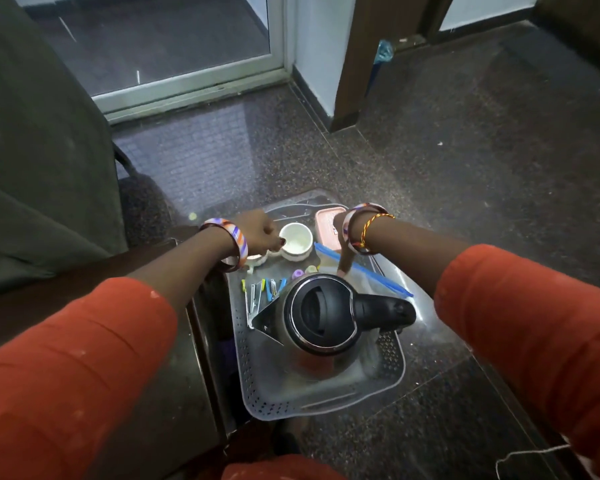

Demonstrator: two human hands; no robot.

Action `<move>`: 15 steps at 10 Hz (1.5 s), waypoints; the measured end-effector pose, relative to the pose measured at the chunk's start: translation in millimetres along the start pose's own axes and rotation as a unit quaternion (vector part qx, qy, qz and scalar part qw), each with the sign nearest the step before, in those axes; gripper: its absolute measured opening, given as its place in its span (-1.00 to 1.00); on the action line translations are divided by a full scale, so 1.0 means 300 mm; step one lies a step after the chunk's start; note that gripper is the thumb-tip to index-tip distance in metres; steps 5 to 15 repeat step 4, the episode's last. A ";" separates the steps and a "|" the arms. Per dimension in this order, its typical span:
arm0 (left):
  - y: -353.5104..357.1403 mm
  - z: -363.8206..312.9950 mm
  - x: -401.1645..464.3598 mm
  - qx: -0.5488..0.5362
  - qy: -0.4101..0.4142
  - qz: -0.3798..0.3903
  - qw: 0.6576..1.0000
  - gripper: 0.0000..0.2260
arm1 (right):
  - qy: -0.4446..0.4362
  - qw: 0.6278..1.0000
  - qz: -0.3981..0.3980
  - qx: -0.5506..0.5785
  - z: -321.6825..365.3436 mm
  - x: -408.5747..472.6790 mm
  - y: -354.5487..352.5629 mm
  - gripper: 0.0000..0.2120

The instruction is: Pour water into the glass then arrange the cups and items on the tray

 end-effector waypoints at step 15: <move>-0.116 0.142 -0.353 -0.018 0.036 -0.091 0.995 -0.77 | -0.037 0.966 -0.223 0.125 0.410 -0.284 -0.380 -0.74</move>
Point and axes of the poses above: each hand's wrist, its own x-axis towards the middle knuckle, its own y-axis out of the palm, z = x × y, the point moved 9 cm from there along x, towards the middle knuckle, and after that the axes turned 5 degrees about y, right-handed, at the moved point
